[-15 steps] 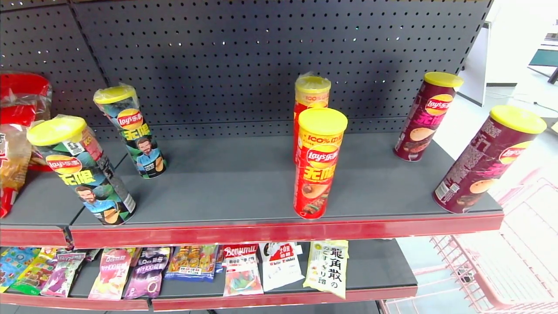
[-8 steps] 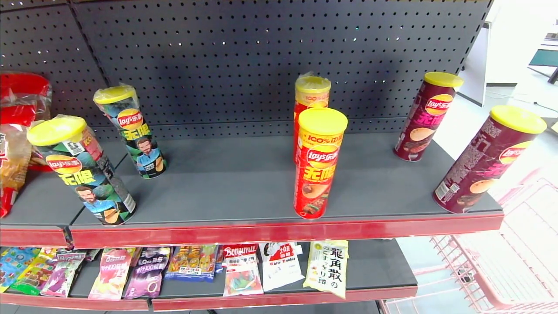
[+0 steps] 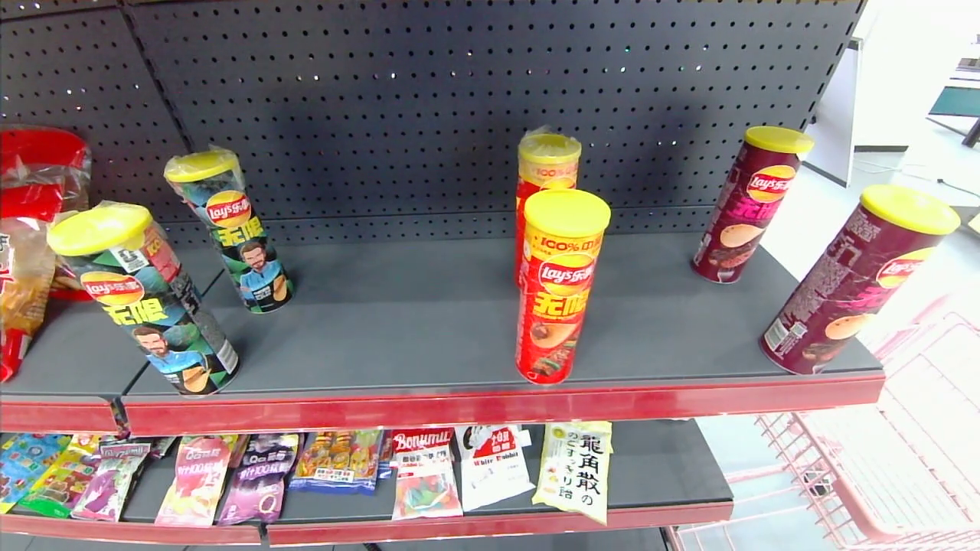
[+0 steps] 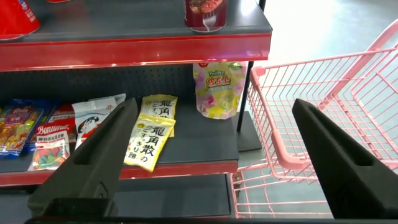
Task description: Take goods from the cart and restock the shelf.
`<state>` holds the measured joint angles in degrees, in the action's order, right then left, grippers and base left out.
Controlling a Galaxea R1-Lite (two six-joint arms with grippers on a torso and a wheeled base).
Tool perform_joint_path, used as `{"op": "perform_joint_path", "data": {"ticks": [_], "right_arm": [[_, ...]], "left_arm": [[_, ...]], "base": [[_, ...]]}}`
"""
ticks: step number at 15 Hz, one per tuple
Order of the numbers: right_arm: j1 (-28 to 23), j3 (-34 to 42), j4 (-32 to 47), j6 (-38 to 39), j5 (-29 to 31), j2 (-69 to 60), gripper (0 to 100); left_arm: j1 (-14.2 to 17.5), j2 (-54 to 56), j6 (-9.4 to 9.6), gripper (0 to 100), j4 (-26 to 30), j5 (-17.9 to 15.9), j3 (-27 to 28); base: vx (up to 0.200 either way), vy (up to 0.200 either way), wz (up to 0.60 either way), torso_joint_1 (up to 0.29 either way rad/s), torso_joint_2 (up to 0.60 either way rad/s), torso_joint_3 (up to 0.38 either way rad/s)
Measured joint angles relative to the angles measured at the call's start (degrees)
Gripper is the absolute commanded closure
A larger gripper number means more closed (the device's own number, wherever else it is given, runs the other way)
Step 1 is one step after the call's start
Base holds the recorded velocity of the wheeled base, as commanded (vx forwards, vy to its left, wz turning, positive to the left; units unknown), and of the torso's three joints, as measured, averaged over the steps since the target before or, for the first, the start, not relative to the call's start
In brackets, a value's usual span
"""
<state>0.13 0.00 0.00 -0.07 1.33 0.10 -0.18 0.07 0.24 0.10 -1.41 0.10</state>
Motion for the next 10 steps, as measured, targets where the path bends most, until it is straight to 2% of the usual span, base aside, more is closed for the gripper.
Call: {"op": "perform_joint_path", "data": {"ticks": [10], "right_arm": [[0.02,0.0,0.0,0.0,0.0,0.0,0]], "left_arm": [[0.0,-0.02,0.02,0,0.0,0.0,0.0]], "base": [[0.0,0.0,0.0,0.0,0.0,0.0]]}}
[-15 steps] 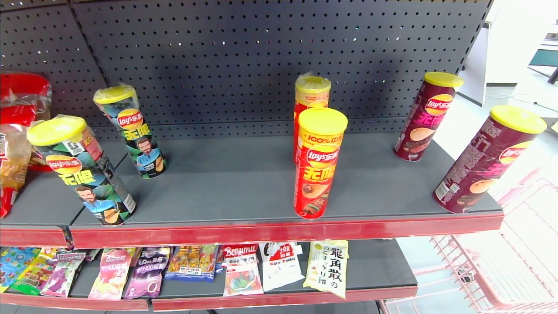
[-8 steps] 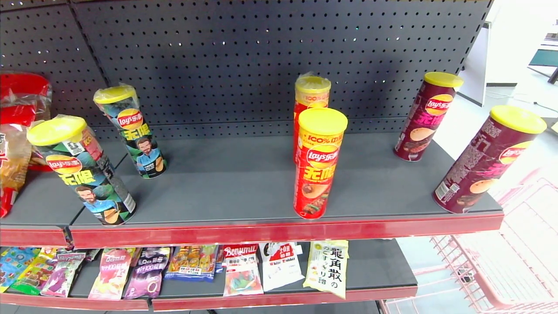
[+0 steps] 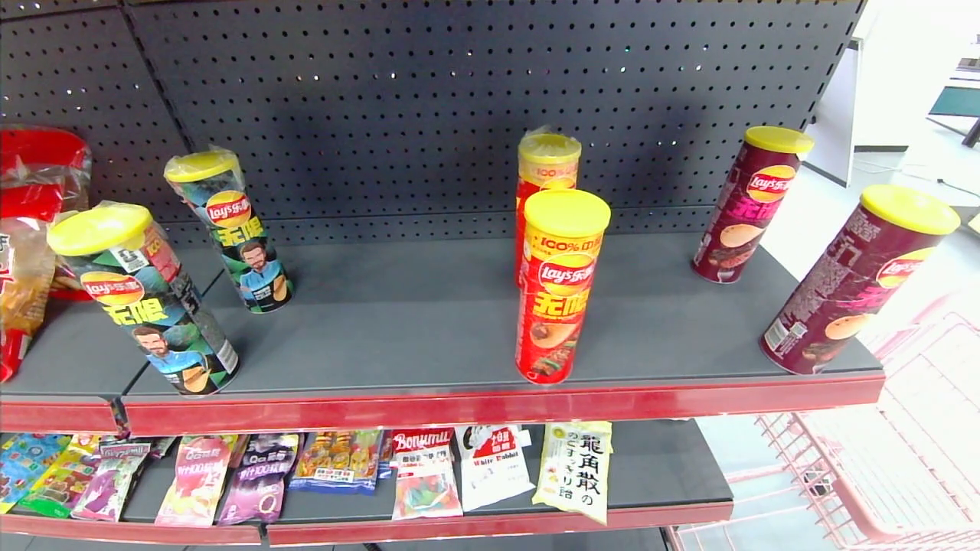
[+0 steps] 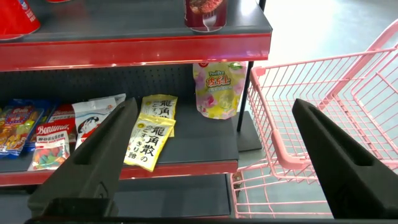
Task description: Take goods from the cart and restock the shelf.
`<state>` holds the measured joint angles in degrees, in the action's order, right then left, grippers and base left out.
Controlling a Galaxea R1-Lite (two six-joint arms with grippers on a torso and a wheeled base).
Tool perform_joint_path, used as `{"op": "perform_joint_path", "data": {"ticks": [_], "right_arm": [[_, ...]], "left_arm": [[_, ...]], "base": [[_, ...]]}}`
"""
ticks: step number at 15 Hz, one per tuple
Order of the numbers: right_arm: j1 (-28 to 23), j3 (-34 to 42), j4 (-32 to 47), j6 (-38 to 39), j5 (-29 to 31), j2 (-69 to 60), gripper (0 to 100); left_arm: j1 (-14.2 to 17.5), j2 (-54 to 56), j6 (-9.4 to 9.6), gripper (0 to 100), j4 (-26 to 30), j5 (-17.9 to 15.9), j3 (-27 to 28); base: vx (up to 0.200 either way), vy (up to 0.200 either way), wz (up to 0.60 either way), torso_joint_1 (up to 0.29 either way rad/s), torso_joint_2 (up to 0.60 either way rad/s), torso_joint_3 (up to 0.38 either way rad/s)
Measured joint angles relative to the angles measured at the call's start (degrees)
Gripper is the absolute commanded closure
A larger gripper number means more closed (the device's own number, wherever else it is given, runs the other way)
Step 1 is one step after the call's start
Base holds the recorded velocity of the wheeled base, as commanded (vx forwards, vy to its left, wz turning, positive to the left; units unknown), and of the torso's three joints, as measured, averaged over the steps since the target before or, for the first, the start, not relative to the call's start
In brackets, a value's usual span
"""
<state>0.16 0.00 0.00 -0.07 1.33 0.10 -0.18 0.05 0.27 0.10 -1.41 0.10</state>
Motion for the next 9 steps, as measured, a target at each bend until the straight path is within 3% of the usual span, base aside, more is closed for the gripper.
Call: {"op": "perform_joint_path", "data": {"ticks": [7,9], "right_arm": [[0.0,0.0,0.0,0.0,0.0,0.0,0],[0.02,0.0,0.0,0.0,0.0,0.0,0]], "left_arm": [[0.0,0.0,0.05,0,0.0,0.0,0.0],[0.0,0.0,1.01,0,-0.07,0.0,0.0]], "base": [[0.0,0.0,0.0,0.0,0.0,0.0],[0.0,0.0,0.0,0.0,0.0,0.0]]}}
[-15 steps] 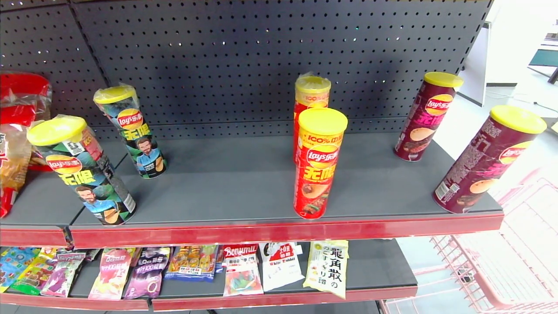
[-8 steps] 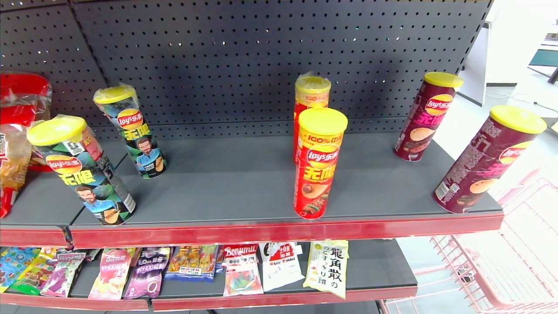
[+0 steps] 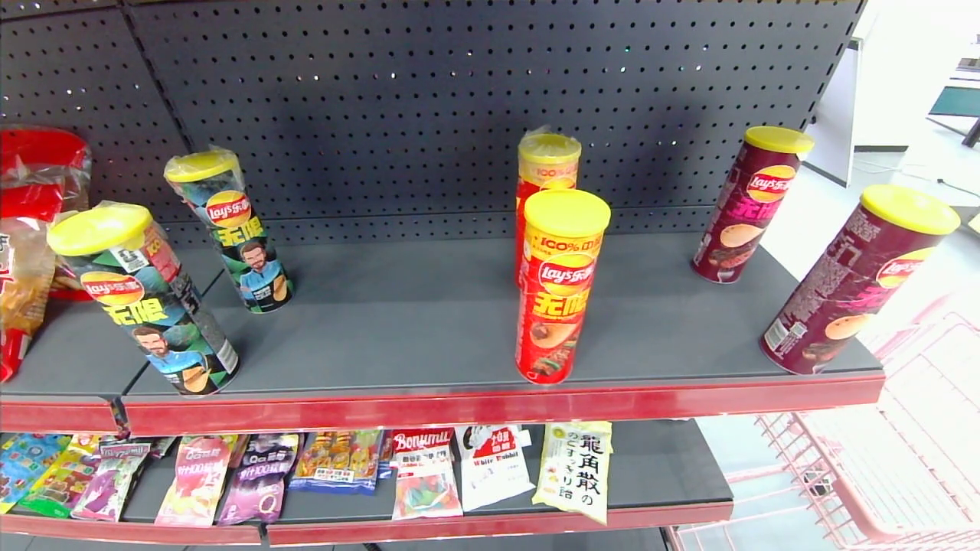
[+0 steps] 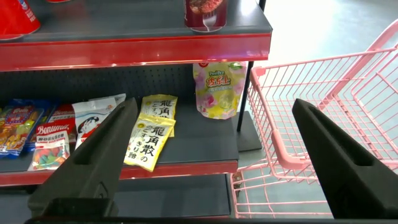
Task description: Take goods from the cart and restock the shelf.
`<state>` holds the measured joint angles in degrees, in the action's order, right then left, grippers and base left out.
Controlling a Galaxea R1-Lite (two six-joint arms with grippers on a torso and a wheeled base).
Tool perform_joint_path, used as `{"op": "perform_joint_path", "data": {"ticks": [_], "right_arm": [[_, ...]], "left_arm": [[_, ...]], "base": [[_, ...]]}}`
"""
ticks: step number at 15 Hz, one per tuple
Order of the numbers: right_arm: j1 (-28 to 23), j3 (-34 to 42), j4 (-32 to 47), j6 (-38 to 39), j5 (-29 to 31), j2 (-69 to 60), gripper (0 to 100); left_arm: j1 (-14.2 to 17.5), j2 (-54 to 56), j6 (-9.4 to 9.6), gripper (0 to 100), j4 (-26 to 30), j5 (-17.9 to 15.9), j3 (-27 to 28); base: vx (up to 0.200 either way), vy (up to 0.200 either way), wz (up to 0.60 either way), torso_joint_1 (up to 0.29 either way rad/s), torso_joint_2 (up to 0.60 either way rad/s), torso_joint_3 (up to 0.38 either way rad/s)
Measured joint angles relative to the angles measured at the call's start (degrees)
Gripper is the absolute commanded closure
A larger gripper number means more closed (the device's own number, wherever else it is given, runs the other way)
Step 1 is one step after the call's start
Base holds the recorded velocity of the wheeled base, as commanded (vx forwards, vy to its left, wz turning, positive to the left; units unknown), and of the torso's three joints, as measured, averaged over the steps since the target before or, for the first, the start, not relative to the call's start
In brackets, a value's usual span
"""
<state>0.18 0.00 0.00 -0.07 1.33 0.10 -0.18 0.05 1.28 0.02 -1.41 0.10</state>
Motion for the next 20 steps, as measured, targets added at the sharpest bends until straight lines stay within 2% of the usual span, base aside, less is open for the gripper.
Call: {"op": "perform_joint_path", "data": {"ticks": [16,20], "right_arm": [[-0.02,0.0,-0.02,-0.17,-0.11,0.0,0],[-0.02,0.0,0.05,-0.17,-0.11,0.0,0]], "left_arm": [[0.0,0.0,-0.9,0,0.07,0.0,0.0],[0.0,0.0,-0.85,0,0.07,0.0,0.0]], "base": [[0.0,0.0,0.0,0.0,0.0,0.0],[-0.15,0.0,0.0,0.007,0.0,0.001]]}}
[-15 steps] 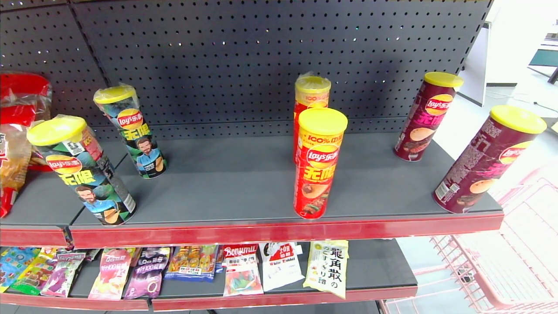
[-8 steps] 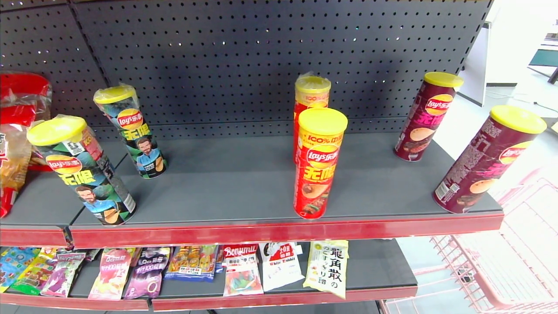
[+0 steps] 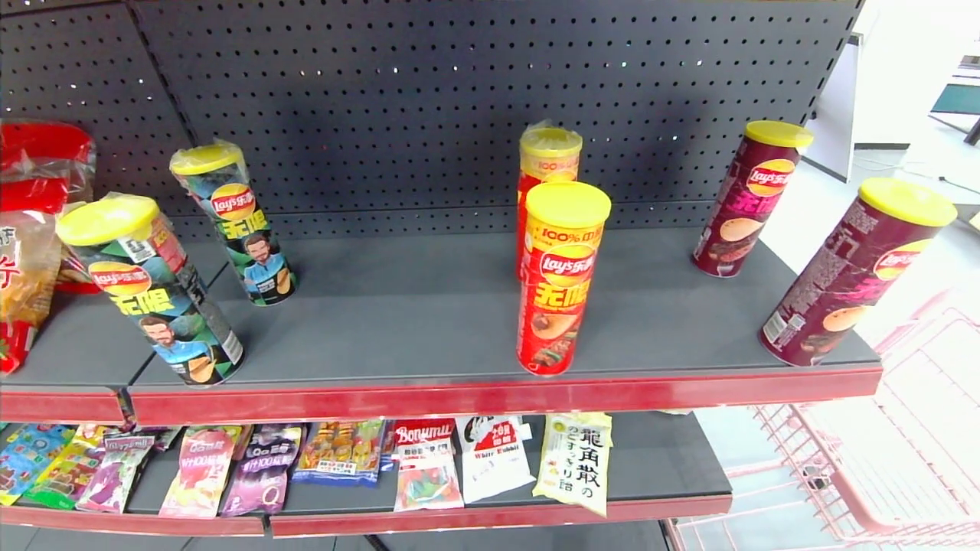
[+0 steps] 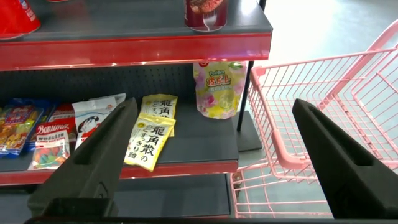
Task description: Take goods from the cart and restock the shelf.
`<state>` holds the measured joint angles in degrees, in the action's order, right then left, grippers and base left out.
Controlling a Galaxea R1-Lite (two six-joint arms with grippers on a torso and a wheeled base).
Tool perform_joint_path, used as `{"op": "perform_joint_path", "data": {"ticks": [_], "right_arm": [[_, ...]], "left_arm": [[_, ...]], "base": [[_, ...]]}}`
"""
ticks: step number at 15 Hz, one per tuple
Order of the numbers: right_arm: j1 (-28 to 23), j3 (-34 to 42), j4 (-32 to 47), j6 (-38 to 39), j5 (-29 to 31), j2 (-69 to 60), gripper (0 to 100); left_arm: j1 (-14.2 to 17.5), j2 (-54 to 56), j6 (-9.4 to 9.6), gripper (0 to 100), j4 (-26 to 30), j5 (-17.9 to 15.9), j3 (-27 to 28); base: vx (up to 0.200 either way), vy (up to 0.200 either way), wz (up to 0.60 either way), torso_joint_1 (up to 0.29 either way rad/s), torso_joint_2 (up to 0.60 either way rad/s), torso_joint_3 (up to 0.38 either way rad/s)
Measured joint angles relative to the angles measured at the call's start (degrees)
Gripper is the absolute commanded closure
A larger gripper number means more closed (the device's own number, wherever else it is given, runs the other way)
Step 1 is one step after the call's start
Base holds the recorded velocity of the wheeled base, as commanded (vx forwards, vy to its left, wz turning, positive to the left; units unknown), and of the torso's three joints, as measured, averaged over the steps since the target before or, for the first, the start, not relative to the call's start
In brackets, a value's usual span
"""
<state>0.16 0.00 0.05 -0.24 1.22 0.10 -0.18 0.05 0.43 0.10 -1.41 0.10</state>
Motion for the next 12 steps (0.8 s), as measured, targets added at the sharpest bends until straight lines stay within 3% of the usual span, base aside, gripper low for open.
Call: {"op": "perform_joint_path", "data": {"ticks": [12], "right_arm": [[0.0,0.0,-0.05,-0.16,0.01,0.0,0]], "left_arm": [[0.0,0.0,-0.18,0,0.0,0.02,0.0]], "base": [[0.0,0.0,0.0,0.0,0.0,0.0]]}}
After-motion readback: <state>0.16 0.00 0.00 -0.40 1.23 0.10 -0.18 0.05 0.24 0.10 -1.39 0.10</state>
